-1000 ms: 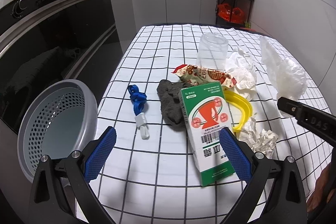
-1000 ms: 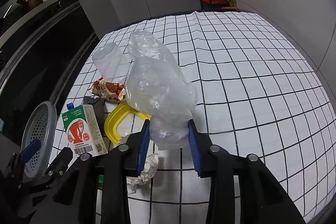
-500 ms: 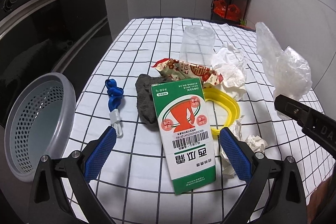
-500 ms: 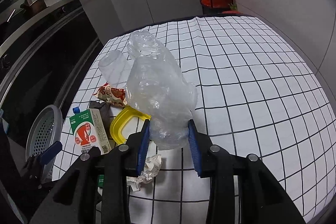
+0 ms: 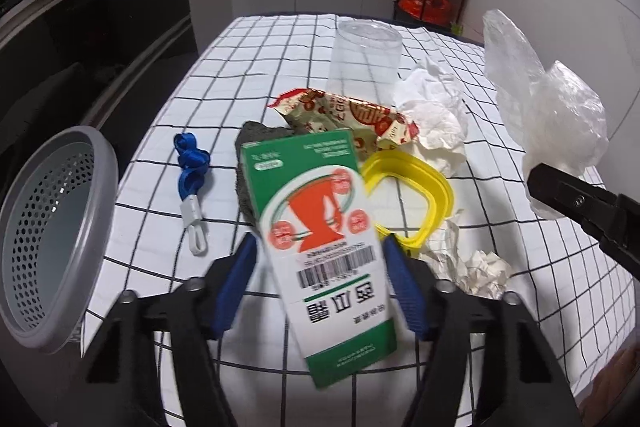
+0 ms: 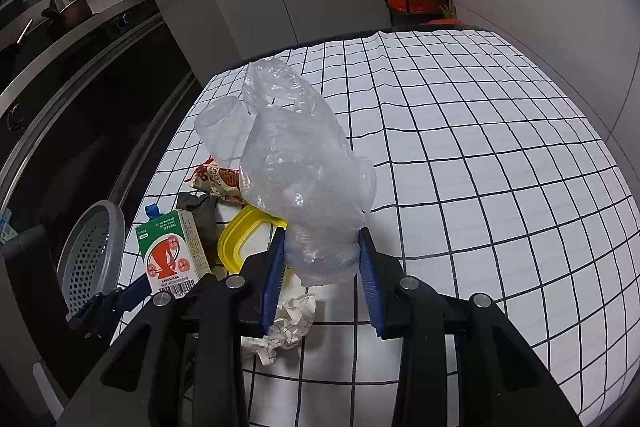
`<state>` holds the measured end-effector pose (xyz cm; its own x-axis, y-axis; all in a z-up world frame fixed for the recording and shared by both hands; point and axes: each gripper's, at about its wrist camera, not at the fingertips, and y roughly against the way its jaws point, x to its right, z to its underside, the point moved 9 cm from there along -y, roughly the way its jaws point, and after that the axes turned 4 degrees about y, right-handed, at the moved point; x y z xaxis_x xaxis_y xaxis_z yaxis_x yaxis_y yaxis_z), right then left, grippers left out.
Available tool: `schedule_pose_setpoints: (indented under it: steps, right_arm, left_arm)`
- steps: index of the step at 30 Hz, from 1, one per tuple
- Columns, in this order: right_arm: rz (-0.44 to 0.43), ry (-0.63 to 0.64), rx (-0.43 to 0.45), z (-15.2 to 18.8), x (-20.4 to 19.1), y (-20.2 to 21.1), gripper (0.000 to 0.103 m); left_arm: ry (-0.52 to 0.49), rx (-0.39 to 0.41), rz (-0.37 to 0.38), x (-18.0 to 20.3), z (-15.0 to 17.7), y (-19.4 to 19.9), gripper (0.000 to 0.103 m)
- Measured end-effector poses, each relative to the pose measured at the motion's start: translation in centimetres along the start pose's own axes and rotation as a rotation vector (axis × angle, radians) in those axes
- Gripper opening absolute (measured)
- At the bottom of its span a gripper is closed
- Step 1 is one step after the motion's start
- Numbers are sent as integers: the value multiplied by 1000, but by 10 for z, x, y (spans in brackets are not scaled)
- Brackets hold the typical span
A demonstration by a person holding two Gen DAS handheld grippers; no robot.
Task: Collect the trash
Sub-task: 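Carry the carton with the left tool over the wastebasket while the right tool carries the bag there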
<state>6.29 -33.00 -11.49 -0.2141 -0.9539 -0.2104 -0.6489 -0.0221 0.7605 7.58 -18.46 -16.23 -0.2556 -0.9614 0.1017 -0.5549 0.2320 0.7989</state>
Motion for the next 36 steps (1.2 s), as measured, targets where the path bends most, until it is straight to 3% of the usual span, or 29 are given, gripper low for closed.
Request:
schedule_pose_setpoints:
  steps: [11, 19, 26, 36]
  right_arm:
    - [1, 3, 26, -4, -5, 7, 34]
    - [-38, 13, 58, -12, -32, 18, 34]
    - [-134, 83, 69, -19, -99, 19, 34]
    - [-302, 253, 31, -17, -234, 8, 34]
  left_arm:
    - [-38, 89, 22, -12, -12, 39, 57]
    - [-38, 187, -53, -58, -32, 82, 57]
    - [14, 241, -147, -119, -52, 111, 57]
    - [115, 253, -289, -230, -56, 137, 57]
